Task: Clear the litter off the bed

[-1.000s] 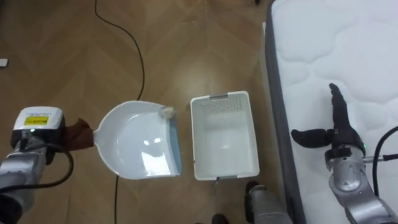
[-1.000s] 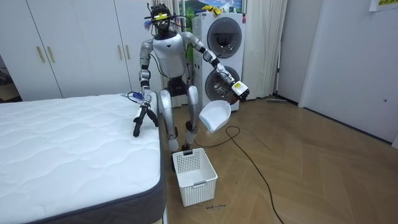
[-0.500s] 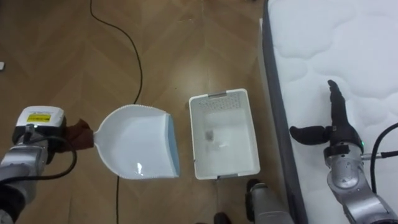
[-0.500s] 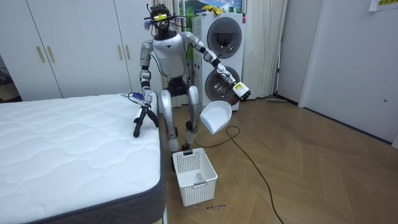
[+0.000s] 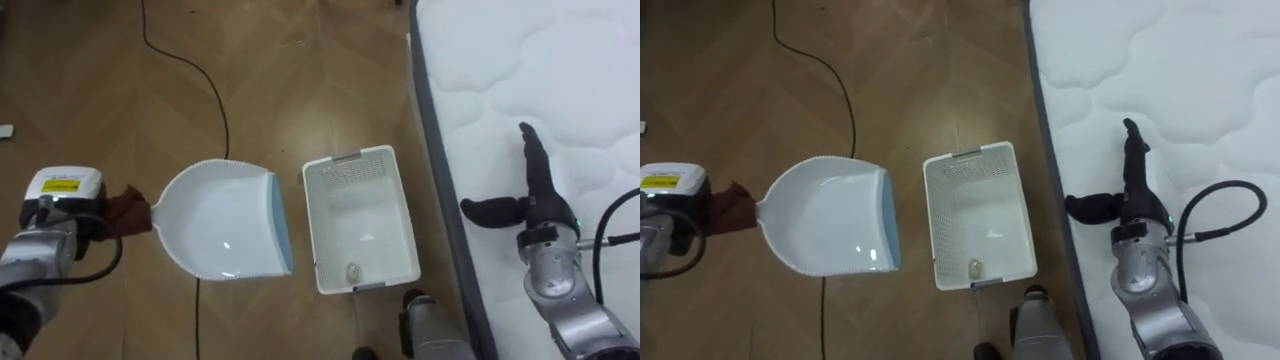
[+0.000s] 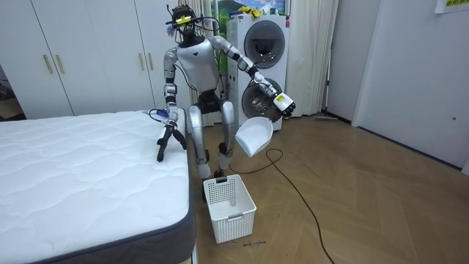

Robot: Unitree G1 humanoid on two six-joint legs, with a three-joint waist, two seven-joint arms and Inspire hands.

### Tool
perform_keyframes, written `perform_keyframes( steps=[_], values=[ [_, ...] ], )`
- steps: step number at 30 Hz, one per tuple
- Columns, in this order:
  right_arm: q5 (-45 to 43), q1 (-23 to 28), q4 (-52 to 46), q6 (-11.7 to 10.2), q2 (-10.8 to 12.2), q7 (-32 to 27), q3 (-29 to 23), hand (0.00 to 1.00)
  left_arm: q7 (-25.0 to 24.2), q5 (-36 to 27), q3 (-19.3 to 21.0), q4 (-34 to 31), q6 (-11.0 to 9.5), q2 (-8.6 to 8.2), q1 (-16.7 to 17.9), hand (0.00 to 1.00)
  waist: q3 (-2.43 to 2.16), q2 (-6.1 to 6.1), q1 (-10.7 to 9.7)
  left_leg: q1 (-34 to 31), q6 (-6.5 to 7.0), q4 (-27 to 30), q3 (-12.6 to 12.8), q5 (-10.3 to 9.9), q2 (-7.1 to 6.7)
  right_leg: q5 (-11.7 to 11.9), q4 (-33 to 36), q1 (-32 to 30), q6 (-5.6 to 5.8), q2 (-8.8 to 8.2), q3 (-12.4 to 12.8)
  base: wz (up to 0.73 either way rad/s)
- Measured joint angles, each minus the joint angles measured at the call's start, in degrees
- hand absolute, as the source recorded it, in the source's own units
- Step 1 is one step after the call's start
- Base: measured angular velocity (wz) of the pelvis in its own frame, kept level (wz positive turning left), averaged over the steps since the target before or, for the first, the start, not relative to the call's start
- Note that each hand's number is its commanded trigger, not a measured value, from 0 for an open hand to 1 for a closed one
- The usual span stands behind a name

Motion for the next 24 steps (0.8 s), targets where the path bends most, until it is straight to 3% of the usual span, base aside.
perform_keyframes(
  steps=[7,9,10,12,13,14,15,16,18,21,24],
  values=[
    [2.27,1.30,0.23,-0.96,-0.02,-0.88,-0.01,0.00,6.20,-5.27,0.46,-0.26,-0.44,-0.60,0.39,1.00,0.19,-0.37,0.50,2.29,-0.18,0.00,0.04,-0.14,-0.04,-0.42,-0.11,1.99,-0.06,0.05,0.12,-0.02],
    [3.03,1.94,0.17,-1.04,-0.10,-0.88,-0.01,0.00,8.33,-5.32,2.68,-1.93,-0.73,-1.06,1.13,1.00,0.28,-0.66,1.30,2.80,-0.28,0.44,0.04,-0.46,0.07,-0.68,-0.75,2.62,-0.06,0.81,0.79,-0.20],
    [3.59,2.71,-0.04,-1.13,-0.05,-0.85,0.05,0.00,9.94,-5.37,4.35,-2.80,-1.56,-1.35,1.80,1.00,0.25,-1.42,2.50,3.24,-0.35,0.40,0.01,-0.52,-0.02,-0.63,-0.94,2.74,0.09,1.89,2.46,-0.50],
    [5.11,2.91,-0.13,-1.14,0.07,-0.69,1.00,0.00,12.07,-5.78,8.07,-5.13,-2.47,-1.48,4.61,1.00,0.19,-2.79,3.96,3.47,-0.47,0.58,-2.91,-0.60,-1.07,-0.46,-0.98,2.82,0.06,3.39,4.62,-0.66],
    [6.80,3.05,-0.08,-1.08,0.07,-0.57,1.31,0.00,13.39,-5.81,10.45,-6.47,-2.75,-2.42,6.85,1.00,0.22,-3.50,4.82,4.05,-0.85,0.99,-6.25,-0.87,-1.75,-0.23,-1.32,3.67,-0.06,4.53,5.69,-0.70],
    [7.60,3.77,0.00,-0.74,0.18,-0.41,1.26,0.00,14.59,-5.81,12.49,-7.08,-2.73,-4.42,8.84,1.00,-0.02,-4.01,5.23,5.19,-1.17,0.86,-8.94,-1.11,-2.11,-0.05,-2.11,5.20,-0.09,5.52,6.37,-0.62],
    [7.70,4.15,0.00,-0.56,0.40,-0.37,1.23,0.00,14.97,-5.82,13.68,-7.67,-2.72,-5.43,9.90,1.00,-0.06,-4.43,5.30,5.83,-1.27,0.74,-9.87,-1.17,-2.13,0.04,-2.53,6.03,-0.09,6.03,6.69,-0.55],
    [7.91,4.68,0.00,-0.50,1.11,-0.06,1.43,0.00,15.91,-5.89,15.32,-9.13,-2.78,-6.84,11.91,1.00,-0.43,-5.85,5.76,6.80,-1.45,0.03,-10.63,-1.26,-2.01,0.41,-3.27,6.97,-0.15,7.06,7.70,-0.52],
    [8.72,5.88,-0.32,-0.51,2.02,0.82,1.48,0.00,17.07,-6.00,17.28,-14.12,-2.92,-9.00,15.55,1.00,-1.19,-7.74,6.16,8.51,-2.05,-0.73,-10.23,-1.71,-0.35,2.39,-6.93,9.35,-0.39,9.27,8.33,-0.53],
    [9.01,7.52,-0.67,-0.48,2.49,1.78,0.43,0.00,17.83,-6.02,18.25,-18.58,-3.86,-11.83,18.50,1.00,-1.71,-8.47,6.72,11.48,-2.20,-2.44,-8.93,-1.82,1.29,5.20,-12.22,13.44,-0.37,11.58,9.45,-0.48],
    [8.36,12.37,-6.32,-0.06,2.59,2.02,-1.06,0.00,20.65,-7.53,18.67,-23.35,-5.59,-13.61,22.33,1.00,-2.47,-9.58,7.01,17.93,-2.04,-6.93,-4.99,-1.54,2.70,7.42,-16.68,18.61,-0.29,13.32,11.78,-0.72]
  ],
)
